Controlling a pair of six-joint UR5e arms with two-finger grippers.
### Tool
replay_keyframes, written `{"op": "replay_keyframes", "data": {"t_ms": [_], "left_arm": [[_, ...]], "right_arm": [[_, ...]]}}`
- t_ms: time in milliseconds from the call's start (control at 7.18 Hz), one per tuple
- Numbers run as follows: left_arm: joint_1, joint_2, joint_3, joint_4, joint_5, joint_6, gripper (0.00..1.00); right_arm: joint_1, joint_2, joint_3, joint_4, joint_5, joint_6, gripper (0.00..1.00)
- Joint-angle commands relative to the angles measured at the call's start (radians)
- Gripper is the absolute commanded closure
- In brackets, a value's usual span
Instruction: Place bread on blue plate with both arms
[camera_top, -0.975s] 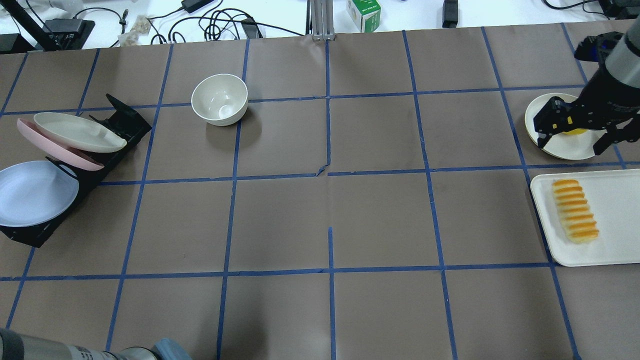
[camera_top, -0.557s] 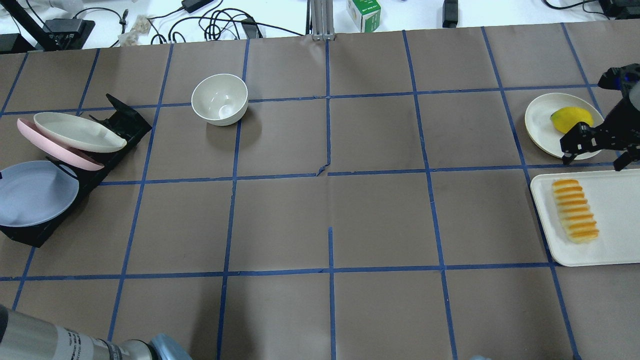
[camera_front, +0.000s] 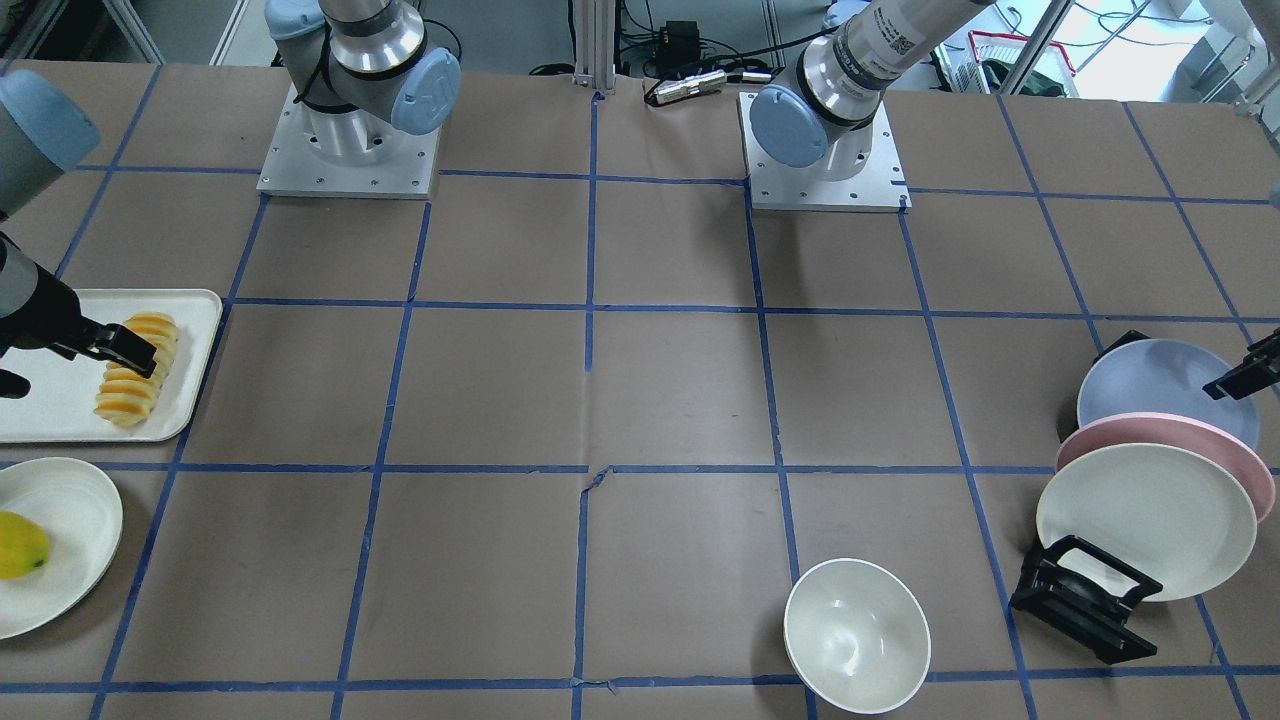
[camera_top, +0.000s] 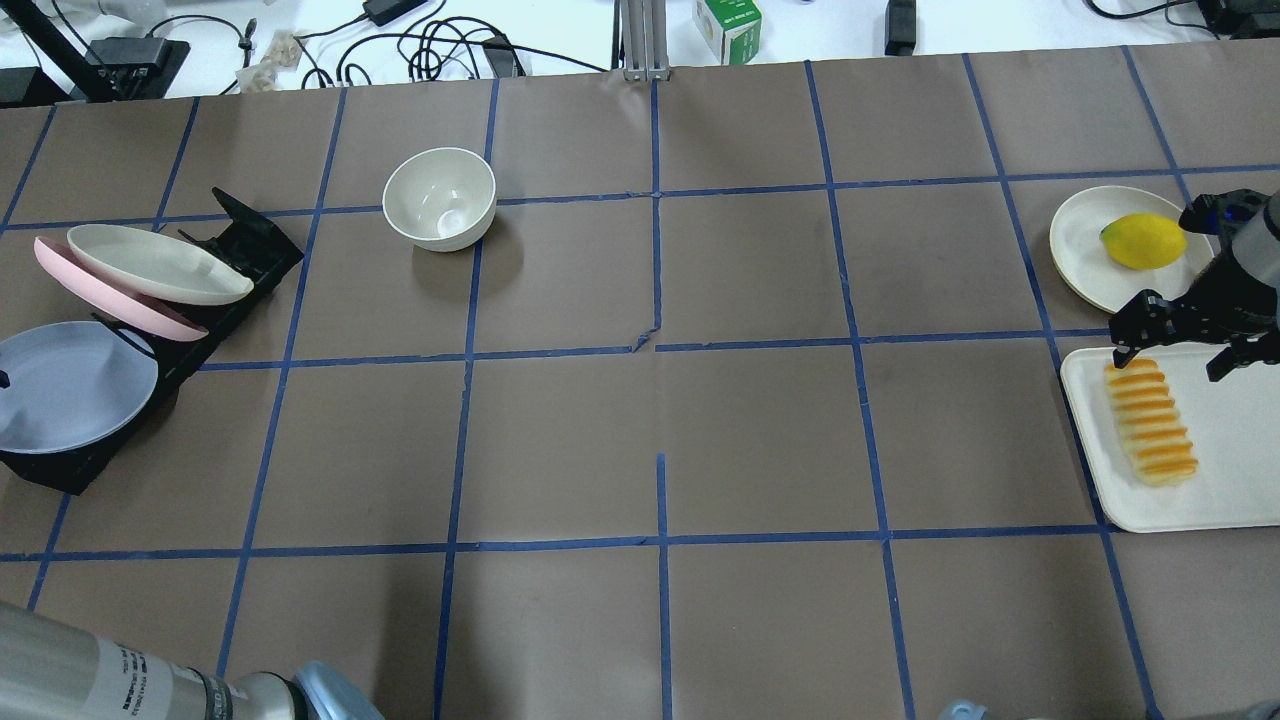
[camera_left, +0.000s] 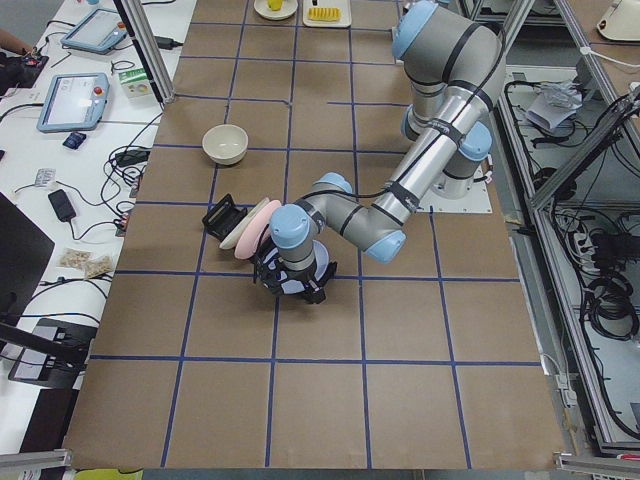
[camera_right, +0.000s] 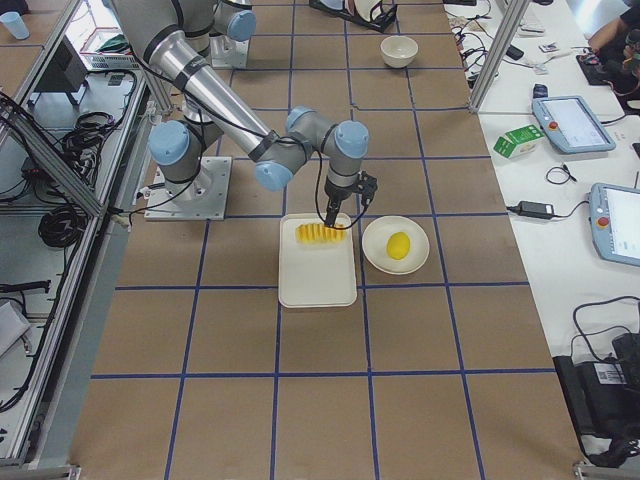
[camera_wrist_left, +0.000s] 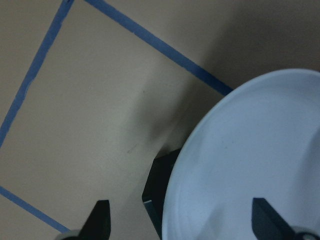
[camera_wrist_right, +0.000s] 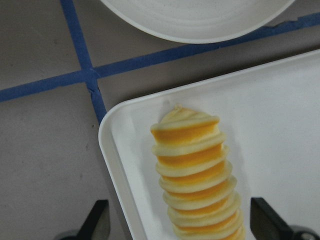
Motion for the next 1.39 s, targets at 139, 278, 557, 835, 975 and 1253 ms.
{"op": "replay_keyframes", "data": {"t_ms": [139, 278, 557, 835, 975, 1253], "left_arm": [[0.000, -0.004, -0.002, -0.013, 0.028, 0.000, 0.38], [0.000, -0.001, 0.001, -0.014, 0.028, 0.000, 0.46], [-0.001, -0.004, 0.002, -0.013, 0.028, 0.000, 0.86], [-0.008, 0.008, 0.007, -0.016, 0.028, 0.000, 1.00], [-0.009, 0.007, 0.014, -0.014, 0.027, 0.001, 1.00], [-0.014, 0.019, 0.019, -0.014, 0.027, 0.001, 1.00]], "right_arm": [[-0.008, 0.061, 0.009, -0.023, -0.045, -0.050, 0.00], [-0.008, 0.082, 0.009, -0.053, -0.042, -0.046, 0.02], [-0.008, 0.122, 0.009, -0.070, -0.042, -0.049, 0.06], [-0.008, 0.118, 0.007, -0.067, -0.045, -0.035, 0.81], [-0.010, 0.109, 0.001, -0.061, -0.047, -0.032, 0.97], [-0.008, 0.042, -0.003, -0.023, -0.047, 0.069, 1.00]]}}
